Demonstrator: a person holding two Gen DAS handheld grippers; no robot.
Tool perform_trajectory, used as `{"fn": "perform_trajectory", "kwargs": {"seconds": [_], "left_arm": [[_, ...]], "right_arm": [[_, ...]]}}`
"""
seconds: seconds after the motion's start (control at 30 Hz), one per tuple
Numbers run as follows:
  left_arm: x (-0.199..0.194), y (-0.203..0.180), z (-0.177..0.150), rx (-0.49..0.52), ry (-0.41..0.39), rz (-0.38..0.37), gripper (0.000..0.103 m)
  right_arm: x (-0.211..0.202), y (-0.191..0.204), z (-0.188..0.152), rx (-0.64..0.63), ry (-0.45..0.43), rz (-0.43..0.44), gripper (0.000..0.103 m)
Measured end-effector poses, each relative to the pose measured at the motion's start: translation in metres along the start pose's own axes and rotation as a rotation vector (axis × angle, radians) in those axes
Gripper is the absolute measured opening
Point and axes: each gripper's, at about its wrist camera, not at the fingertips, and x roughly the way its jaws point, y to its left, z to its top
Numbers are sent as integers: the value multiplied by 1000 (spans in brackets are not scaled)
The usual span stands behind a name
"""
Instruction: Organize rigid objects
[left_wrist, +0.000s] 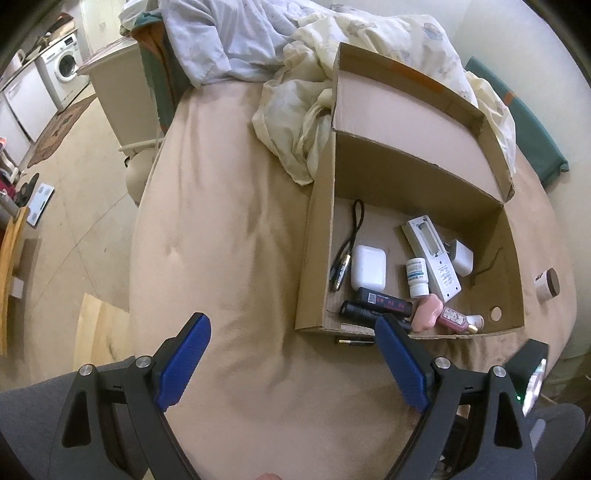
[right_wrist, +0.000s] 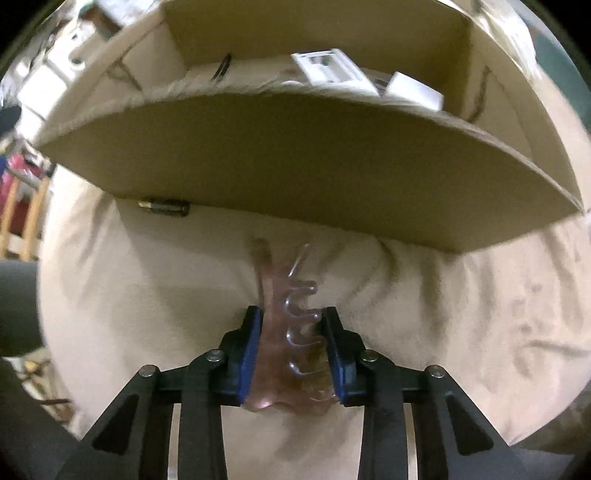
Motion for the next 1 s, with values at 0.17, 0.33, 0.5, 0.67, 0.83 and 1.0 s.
{"fn": "perform_trajectory", "kwargs": {"seconds": [0.17,0.33,0.5,0.67,0.83,1.0], "left_arm": [[0,3,1,-19,7,-14,89],[4,-2,-1,-2,14,-1,89],[14,-7,-6,19,34,20,89],[26,-11,-10,61,72,33,89],[42,-23,-20,119,105,53,89],[60,-40,-21,153,127,90,89]], "right_arm": [[-33,-18,-16,-2,-9,75,33],[-75,-31,-26,11,-97,157,33],[-126,-46,-24,-1,-253,196,33],[-140,-53,-6,1,-347,223,33],[-129,-53,-5,22,-351,268,33],[-131,-57,-5,56,-370,313,32]]}}
